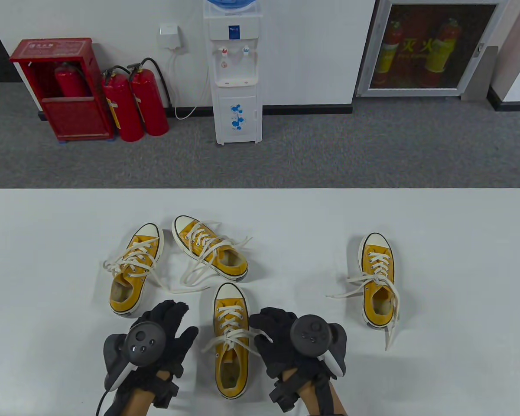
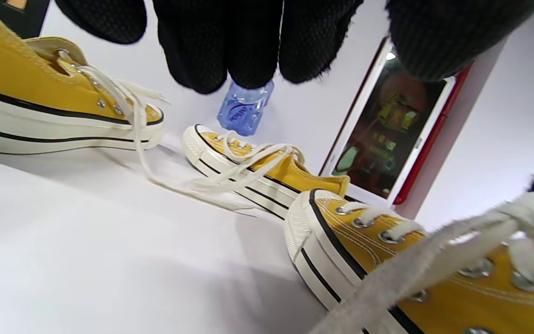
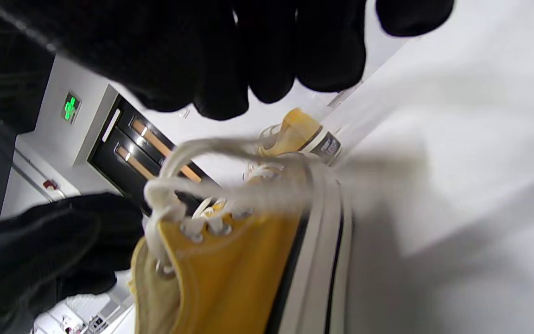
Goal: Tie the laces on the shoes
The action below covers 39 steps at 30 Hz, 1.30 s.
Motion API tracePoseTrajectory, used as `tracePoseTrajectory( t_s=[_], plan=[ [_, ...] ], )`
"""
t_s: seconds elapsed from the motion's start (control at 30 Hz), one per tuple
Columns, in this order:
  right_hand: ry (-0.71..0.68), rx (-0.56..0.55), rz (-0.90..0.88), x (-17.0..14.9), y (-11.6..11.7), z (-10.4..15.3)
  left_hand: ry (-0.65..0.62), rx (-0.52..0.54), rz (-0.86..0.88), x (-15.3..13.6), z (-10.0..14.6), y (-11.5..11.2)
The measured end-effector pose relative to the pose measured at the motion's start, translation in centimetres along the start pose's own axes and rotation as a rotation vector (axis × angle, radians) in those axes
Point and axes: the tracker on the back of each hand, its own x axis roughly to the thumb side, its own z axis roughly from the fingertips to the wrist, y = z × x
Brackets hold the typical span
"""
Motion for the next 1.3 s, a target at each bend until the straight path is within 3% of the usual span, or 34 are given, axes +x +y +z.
tracePoseTrajectory(
  t_s=[0.3,0.5,0.8,0.97,1.3],
  plan=[
    [0.085,0.206,0.118,0.1,3.2,-0.1,-0.058,-0.129,-0.058,0.8,0.1,-0.8],
    [0.146,0.263,0.217,0.2,5.3,0.0,-0.054,-0.172,-0.081,0.6,0.0,-1.3],
    [0.217,0.166,0.252,0.7,5.5,0.1,-0.044,-0.19,-0.081,0.6,-0.1,-1.5],
    [0.205,0.038,0.336,1.4,5.2,0.4,-0.041,-0.194,-0.082,0.7,-0.1,-1.6],
    [0.132,-0.076,0.369,1.9,2.3,0.3,-0.038,-0.204,-0.078,0.8,-0.1,-1.7]
  ],
)
